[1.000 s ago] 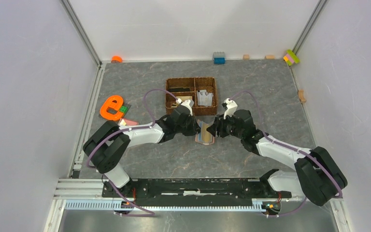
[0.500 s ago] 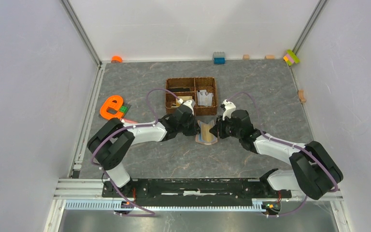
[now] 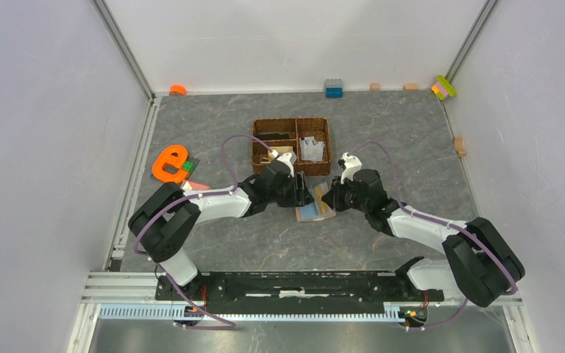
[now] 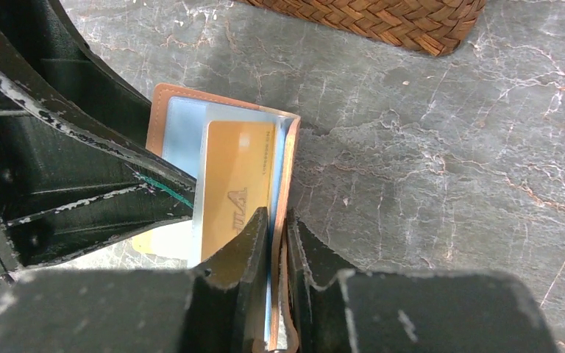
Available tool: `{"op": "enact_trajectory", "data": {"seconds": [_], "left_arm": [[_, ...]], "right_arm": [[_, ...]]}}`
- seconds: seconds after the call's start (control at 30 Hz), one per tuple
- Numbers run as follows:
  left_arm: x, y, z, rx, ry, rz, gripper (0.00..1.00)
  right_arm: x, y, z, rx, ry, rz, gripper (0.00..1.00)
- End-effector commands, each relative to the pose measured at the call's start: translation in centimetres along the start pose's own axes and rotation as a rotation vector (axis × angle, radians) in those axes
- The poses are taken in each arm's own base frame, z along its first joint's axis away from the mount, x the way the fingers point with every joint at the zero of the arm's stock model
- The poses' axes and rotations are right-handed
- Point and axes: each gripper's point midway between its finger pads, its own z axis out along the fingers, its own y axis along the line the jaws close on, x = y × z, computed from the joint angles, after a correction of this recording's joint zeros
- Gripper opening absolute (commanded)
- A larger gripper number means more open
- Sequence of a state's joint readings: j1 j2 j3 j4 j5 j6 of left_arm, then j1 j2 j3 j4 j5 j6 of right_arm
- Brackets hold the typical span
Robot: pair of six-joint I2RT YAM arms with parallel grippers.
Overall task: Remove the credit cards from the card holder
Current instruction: Remove the credit card from the card holder.
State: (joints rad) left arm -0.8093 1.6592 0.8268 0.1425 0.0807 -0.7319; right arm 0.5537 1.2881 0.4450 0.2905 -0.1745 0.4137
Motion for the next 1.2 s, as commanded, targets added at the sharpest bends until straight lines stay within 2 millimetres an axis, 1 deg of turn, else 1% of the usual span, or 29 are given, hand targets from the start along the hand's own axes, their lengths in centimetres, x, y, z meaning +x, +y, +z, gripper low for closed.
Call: {"op": "enact_trajectory", "data": {"seconds": [0.0, 0.03, 0.07, 0.1, 0.13, 0.17, 0.33, 0.43, 0.5, 0.53, 0.6, 0.67, 0.77, 0.83, 0.87, 0.93, 0.97, 1.03, 1.07, 1.13, 1.17], "left_arm": [[-2.1, -1.7, -1.0, 0.049, -0.077, 0.018, 0.64], [-2.2, -1.7, -1.2, 0.048, -0.09, 0.018, 0.65], [-2.5, -1.7, -1.5, 0.05, -0.106, 0.018, 0.68], [-2.7, -1.9, -1.7, 0.059, -0.121, 0.019, 0.76], [-2.7, -1.9, -1.9, 0.067, -0.123, 0.02, 0.82], [-2.6, -2.1, -1.9, 0.076, -0.119, 0.02, 0.84], [-2.4, -2.2, -1.6, 0.083, -0.111, 0.005, 0.85], [-2.2, -2.6, -1.6, 0.115, -0.115, 0.005, 0.89], [-1.8, -2.7, -1.1, 0.122, -0.086, 0.007, 0.87], [-1.6, -2.7, -0.7, 0.123, -0.071, 0.01, 0.84], [-1.2, -2.6, 0.0, 0.112, -0.037, 0.01, 0.75], [-1.1, -2.5, 0.4, 0.105, -0.022, 0.011, 0.63], [-1.4, -2.5, 0.2, 0.106, -0.037, 0.011, 0.49], [-1.9, -2.2, 0.0, 0.12, -0.064, -0.013, 0.4], [-2.0, -1.9, -0.2, 0.127, -0.072, -0.035, 0.33], [-2.7, -1.7, -0.6, 0.161, -0.102, -0.071, 0.19], [-3.0, -1.6, -0.9, 0.168, -0.109, -0.08, 0.14], [-3.4, -1.7, -1.5, 0.179, -0.119, -0.077, 0.05], [-3.6, -1.9, -1.8, 0.185, -0.125, -0.072, 0.03], [-3.8, -2.2, -2.3, 0.198, -0.133, -0.067, 0.02], [-4.0, -2.4, -2.5, 0.205, -0.139, -0.065, 0.02]], "right_arm": [[-1.6, 0.1, -0.1, 0.005, -0.064, -0.016, 0.18], [-1.5, 0.1, 0.0, 0.003, -0.063, -0.016, 0.18], [-1.6, 0.2, 0.0, -0.002, -0.063, -0.016, 0.19], [-1.5, 0.3, 0.0, -0.006, -0.061, -0.016, 0.2], [-1.6, 0.3, 0.0, -0.007, -0.062, -0.015, 0.21], [-1.6, 0.3, 0.0, -0.008, -0.062, -0.015, 0.21], [-1.6, 0.2, -0.1, -0.001, -0.065, -0.017, 0.2], [-1.6, 0.1, -0.1, 0.005, -0.069, -0.016, 0.21], [-1.5, 0.2, 0.0, -0.004, -0.066, -0.014, 0.2], [-1.4, 0.2, 0.1, -0.008, -0.063, -0.011, 0.2], [-1.2, 0.4, 0.2, -0.016, -0.054, -0.007, 0.19], [-1.1, 0.5, 0.3, -0.024, -0.051, 0.003, 0.19], [-0.9, 1.2, 0.3, -0.078, -0.057, 0.036, 0.17], [-0.9, 1.3, 0.2, -0.1, -0.069, 0.061, 0.17], [-1.0, 1.1, 0.1, -0.099, -0.074, 0.068, 0.17], [-1.1, 0.4, 0.0, -0.081, -0.076, 0.081, 0.17], [-1.2, 0.2, -0.2, -0.075, -0.082, 0.085, 0.19], [-1.5, -1.0, -0.5, -0.018, -0.097, 0.104, 0.33], [-1.9, -1.6, -0.7, 0.024, -0.109, 0.106, 0.38], [-2.6, -2.5, -1.4, 0.076, -0.141, 0.086, 0.46], [-3.2, -2.5, -1.9, 0.087, -0.167, 0.075, 0.47]]}}
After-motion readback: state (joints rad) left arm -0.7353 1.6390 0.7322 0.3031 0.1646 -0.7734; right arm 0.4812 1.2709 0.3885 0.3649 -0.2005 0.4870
